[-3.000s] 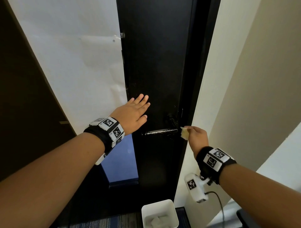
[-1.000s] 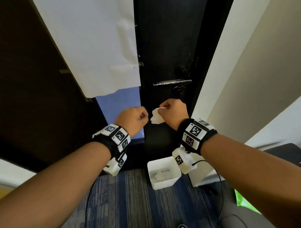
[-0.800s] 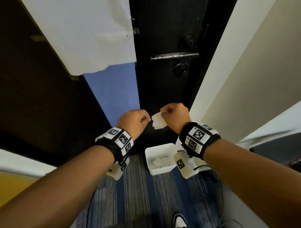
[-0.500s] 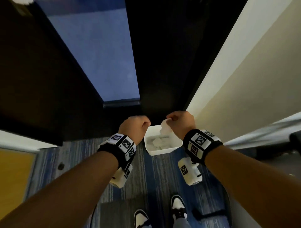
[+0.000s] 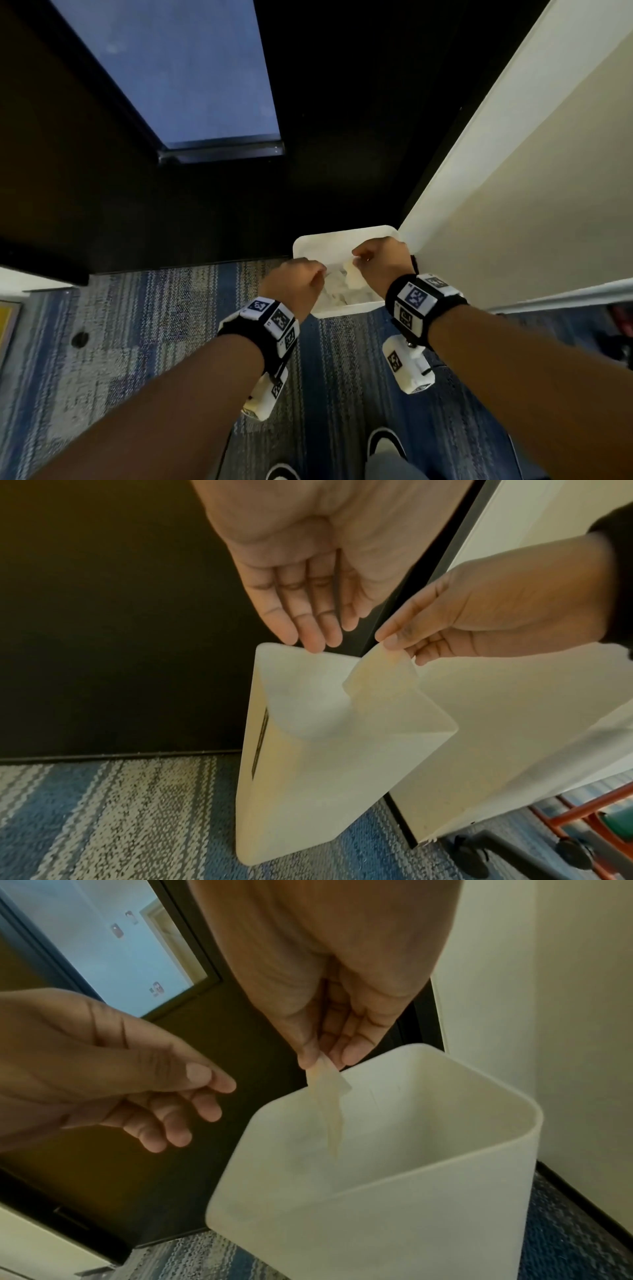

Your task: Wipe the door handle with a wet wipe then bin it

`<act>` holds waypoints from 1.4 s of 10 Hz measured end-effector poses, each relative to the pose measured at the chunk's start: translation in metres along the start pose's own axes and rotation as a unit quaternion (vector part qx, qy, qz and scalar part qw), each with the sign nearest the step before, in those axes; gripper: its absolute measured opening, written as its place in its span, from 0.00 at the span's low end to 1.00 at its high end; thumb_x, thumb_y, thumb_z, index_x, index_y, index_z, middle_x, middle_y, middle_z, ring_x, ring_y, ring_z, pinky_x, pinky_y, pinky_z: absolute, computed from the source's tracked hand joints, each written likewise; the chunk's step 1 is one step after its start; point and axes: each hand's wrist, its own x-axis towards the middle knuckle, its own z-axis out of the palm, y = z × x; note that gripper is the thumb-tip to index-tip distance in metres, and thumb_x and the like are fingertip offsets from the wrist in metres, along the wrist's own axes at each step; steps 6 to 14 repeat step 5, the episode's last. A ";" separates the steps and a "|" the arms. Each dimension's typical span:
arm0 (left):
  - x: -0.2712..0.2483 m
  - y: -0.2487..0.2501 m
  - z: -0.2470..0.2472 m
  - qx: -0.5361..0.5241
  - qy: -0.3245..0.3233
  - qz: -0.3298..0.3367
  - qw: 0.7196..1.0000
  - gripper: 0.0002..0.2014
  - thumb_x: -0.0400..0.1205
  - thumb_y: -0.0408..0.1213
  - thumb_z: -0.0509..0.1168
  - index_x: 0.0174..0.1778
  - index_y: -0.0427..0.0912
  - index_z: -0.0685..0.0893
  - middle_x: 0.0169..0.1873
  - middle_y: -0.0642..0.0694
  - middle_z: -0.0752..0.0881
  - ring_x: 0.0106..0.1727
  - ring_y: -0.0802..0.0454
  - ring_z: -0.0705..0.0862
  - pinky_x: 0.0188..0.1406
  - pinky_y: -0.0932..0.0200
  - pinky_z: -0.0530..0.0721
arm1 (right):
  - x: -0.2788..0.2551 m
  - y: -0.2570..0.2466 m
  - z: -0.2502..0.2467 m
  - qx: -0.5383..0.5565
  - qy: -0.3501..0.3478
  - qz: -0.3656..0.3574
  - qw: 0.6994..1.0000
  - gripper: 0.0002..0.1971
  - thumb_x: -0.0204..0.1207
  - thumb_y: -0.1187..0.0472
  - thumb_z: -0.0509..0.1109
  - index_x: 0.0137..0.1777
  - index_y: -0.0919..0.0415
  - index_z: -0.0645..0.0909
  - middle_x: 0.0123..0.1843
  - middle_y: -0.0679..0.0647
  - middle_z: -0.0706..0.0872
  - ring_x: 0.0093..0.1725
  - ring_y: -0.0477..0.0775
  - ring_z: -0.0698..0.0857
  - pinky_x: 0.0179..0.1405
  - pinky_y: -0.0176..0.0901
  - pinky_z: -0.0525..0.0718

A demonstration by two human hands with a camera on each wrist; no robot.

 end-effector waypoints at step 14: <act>0.032 -0.031 0.051 0.005 0.028 -0.002 1.000 0.12 0.82 0.42 0.60 0.55 0.46 0.87 0.53 0.46 0.86 0.51 0.43 0.85 0.49 0.48 0.84 | 0.055 0.036 0.052 -0.035 -0.023 0.041 0.998 0.12 0.78 0.65 0.67 0.58 0.58 0.87 0.59 0.59 0.89 0.57 0.61 0.87 0.57 0.44 0.85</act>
